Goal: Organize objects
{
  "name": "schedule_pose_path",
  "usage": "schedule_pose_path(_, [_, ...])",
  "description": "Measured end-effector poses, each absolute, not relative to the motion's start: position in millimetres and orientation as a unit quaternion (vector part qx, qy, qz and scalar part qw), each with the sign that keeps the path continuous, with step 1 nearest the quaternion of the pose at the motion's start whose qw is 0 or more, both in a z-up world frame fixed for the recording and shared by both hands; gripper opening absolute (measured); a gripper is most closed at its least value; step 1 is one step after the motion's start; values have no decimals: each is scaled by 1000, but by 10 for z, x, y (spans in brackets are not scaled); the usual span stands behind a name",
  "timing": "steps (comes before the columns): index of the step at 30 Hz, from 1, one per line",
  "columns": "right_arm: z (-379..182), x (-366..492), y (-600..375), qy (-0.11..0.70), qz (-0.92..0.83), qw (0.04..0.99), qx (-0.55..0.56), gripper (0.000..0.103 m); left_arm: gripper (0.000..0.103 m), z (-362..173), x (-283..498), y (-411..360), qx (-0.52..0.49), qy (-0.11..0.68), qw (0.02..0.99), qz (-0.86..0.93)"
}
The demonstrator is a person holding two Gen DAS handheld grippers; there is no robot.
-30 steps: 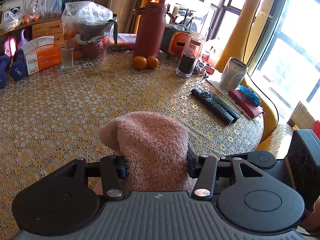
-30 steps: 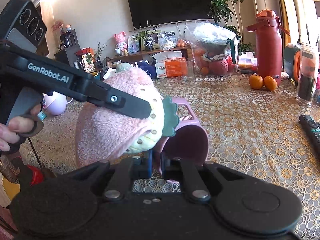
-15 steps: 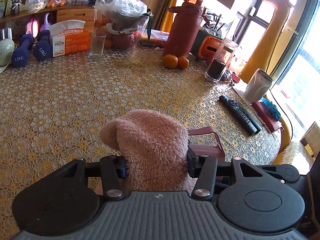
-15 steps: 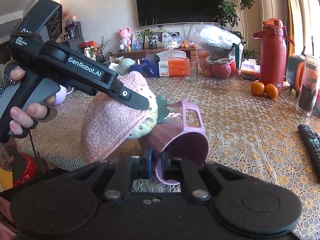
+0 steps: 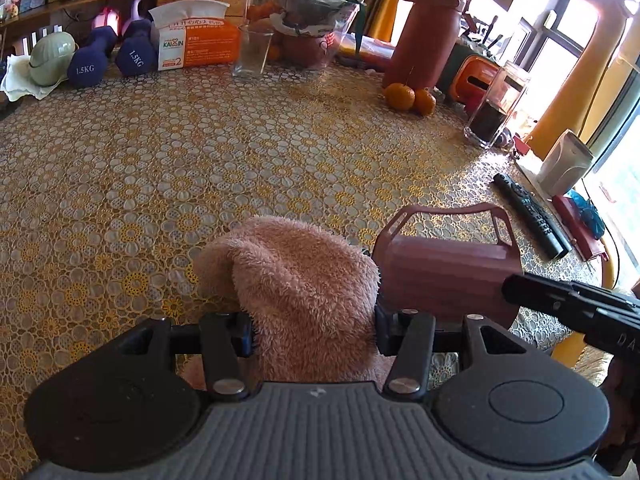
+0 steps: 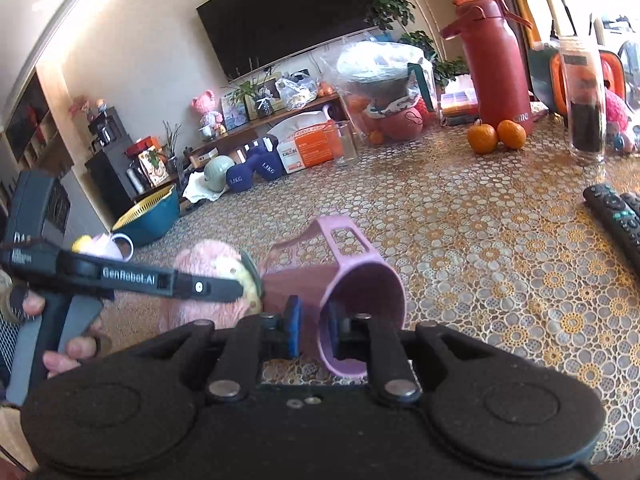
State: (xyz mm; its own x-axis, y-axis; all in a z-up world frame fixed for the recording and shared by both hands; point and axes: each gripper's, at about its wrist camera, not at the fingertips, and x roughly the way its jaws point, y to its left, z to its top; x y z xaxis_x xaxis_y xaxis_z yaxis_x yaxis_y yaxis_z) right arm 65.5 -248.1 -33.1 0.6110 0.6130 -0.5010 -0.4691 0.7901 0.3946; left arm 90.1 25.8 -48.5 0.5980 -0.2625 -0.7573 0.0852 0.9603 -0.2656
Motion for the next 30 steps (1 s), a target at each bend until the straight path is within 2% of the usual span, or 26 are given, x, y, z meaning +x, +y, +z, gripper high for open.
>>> schedule_pose_path(4, [-357, 795, -2548, 333, 283, 888, 145, 18, 52, -464, 862, 261, -110, 431, 889, -107])
schedule_pose_path(6, [-366, 809, -2563, 331, 281, 889, 144, 13, 52, -408, 835, 264, -116, 427, 889, -117])
schedule_pose_path(18, [-349, 516, -2258, 276, 306, 911, -23, 7, 52, 33, 634, -96, -120, 388, 892, -199])
schedule_pose_path(23, [-348, 413, -2150, 258, 314, 911, -65, 7, 52, -21, 710, -272, -109, 389, 894, -195])
schedule_pose_path(30, [-386, 383, -2114, 257, 315, 909, -88, 6, 52, -189, 837, -67, -138, 405, 889, -165])
